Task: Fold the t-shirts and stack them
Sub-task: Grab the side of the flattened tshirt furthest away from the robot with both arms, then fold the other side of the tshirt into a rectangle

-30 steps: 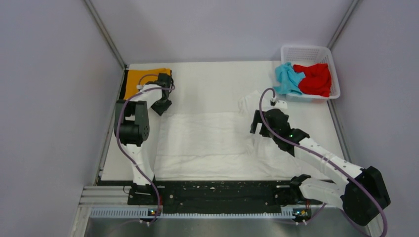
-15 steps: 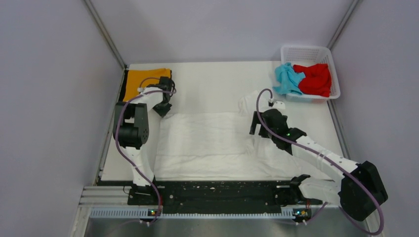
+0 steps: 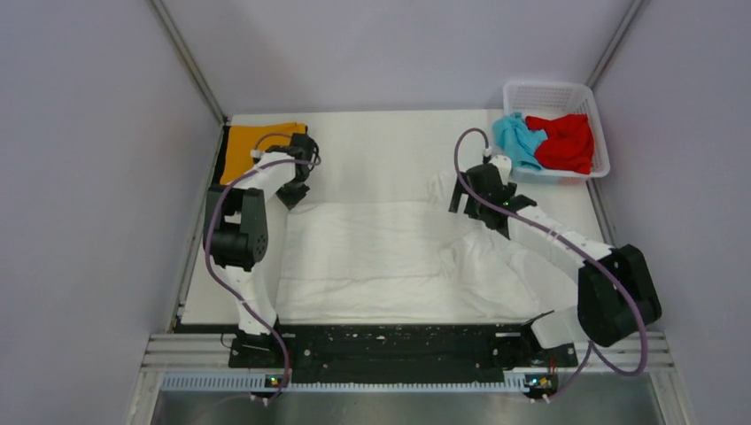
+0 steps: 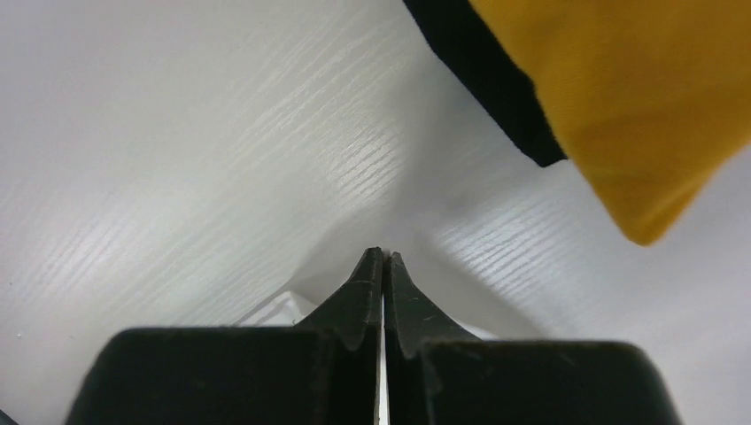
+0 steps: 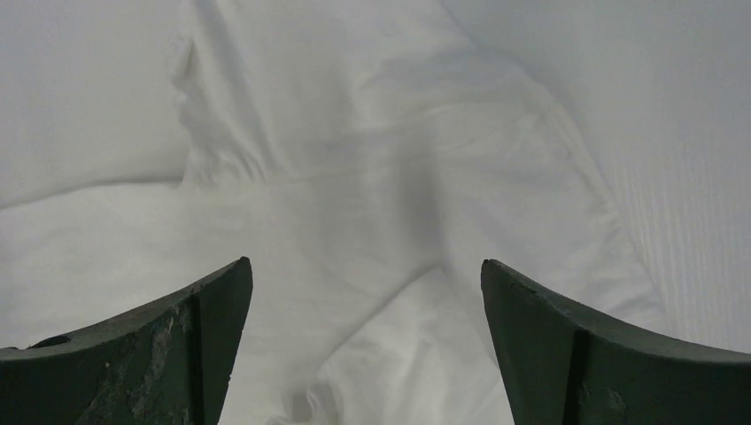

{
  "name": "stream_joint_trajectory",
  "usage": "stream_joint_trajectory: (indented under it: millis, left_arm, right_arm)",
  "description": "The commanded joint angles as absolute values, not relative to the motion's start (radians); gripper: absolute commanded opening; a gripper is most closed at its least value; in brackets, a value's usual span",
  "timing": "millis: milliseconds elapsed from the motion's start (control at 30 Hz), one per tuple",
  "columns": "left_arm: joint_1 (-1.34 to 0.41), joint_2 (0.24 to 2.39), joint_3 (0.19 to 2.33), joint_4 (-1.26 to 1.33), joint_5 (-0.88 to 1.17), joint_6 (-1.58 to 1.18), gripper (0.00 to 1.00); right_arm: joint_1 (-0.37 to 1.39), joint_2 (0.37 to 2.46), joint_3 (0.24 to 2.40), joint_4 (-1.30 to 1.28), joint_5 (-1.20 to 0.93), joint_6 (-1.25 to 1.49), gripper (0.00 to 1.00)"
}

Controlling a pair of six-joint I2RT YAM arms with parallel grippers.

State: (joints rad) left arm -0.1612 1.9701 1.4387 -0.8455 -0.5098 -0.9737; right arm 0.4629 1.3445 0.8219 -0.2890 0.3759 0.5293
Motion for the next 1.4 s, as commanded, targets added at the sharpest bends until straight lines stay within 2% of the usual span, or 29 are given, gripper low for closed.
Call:
stream_joint_trajectory:
  millis: [0, 333, 633, 800, 967, 1033, 1100, 1233, 1367]
  left_arm:
    - [-0.174, 1.882, 1.476, -0.888, -0.56, -0.942, 0.0]
    - [-0.187, 1.857, 1.435, -0.864, -0.495, -0.923, 0.0]
    - [-0.19, 1.844, 1.416, -0.857, -0.461, -0.911, 0.0]
    - [-0.19, 1.847, 1.412, -0.854, -0.449, -0.911, 0.0]
    - [-0.192, 1.842, 1.407, -0.854, -0.442, -0.914, 0.0]
    - [-0.193, 1.838, 1.407, -0.853, -0.442, -0.914, 0.0]
    - [-0.195, 1.832, 1.404, -0.854, -0.447, -0.914, 0.0]
    - [-0.196, 1.824, 1.398, -0.856, -0.449, -0.914, 0.0]
    - [-0.198, 1.815, 1.392, -0.855, -0.447, -0.915, 0.0]
  right_arm:
    - [0.424, 1.493, 1.01, -0.282, 0.399, 0.467, 0.99]
    - [0.388, 1.982, 1.492, -0.33, 0.463, 0.365, 0.97]
    - [0.355, 2.225, 1.748, -0.39, 0.492, 0.319, 0.91]
    - [0.352, 2.241, 1.744, -0.398, 0.474, 0.31, 0.84]
    - [0.352, 2.195, 1.639, -0.39, 0.476, 0.33, 0.76]
    - [0.352, 2.179, 1.602, -0.38, 0.473, 0.343, 0.7]
    - [0.352, 2.169, 1.574, -0.363, 0.467, 0.362, 0.59]
    - [0.352, 2.159, 1.534, -0.345, 0.44, 0.413, 0.46]
    - [0.352, 2.125, 1.47, -0.324, 0.411, 0.464, 0.41]
